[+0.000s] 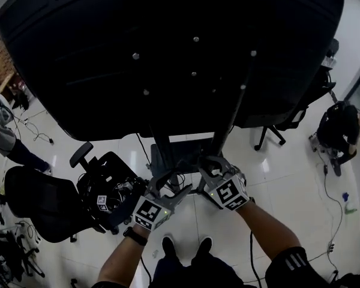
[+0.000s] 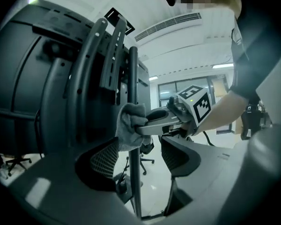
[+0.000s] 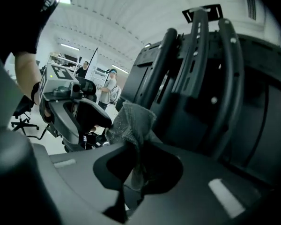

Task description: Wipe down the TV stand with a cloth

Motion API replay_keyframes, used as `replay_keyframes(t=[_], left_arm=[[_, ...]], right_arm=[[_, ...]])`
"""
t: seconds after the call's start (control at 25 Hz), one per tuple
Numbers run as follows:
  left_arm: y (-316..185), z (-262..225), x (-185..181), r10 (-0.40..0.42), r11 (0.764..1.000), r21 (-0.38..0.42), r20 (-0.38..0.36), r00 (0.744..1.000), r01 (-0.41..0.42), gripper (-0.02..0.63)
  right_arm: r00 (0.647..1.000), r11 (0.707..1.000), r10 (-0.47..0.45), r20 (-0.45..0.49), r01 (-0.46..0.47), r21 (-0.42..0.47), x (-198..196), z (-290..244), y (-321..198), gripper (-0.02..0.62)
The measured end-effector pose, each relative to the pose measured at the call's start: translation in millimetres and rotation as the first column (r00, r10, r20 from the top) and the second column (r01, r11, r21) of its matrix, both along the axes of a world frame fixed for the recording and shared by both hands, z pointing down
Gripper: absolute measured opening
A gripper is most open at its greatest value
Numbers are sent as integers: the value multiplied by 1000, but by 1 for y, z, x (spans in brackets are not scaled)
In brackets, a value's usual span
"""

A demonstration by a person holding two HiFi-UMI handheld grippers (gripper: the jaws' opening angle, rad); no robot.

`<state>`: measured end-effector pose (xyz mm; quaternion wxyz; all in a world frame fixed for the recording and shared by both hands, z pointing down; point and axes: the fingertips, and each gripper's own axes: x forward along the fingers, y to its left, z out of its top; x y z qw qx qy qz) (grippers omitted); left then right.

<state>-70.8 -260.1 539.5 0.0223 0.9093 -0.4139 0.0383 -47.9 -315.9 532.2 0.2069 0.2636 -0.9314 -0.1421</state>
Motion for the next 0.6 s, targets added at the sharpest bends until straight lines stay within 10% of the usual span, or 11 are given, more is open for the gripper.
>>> replay_keyframes(t=[0.6], left_arm=[[9, -235, 67, 94, 925, 363, 58, 994, -108, 311]], right_arm=[[985, 929, 8, 173, -71, 362, 93, -280, -2, 34]])
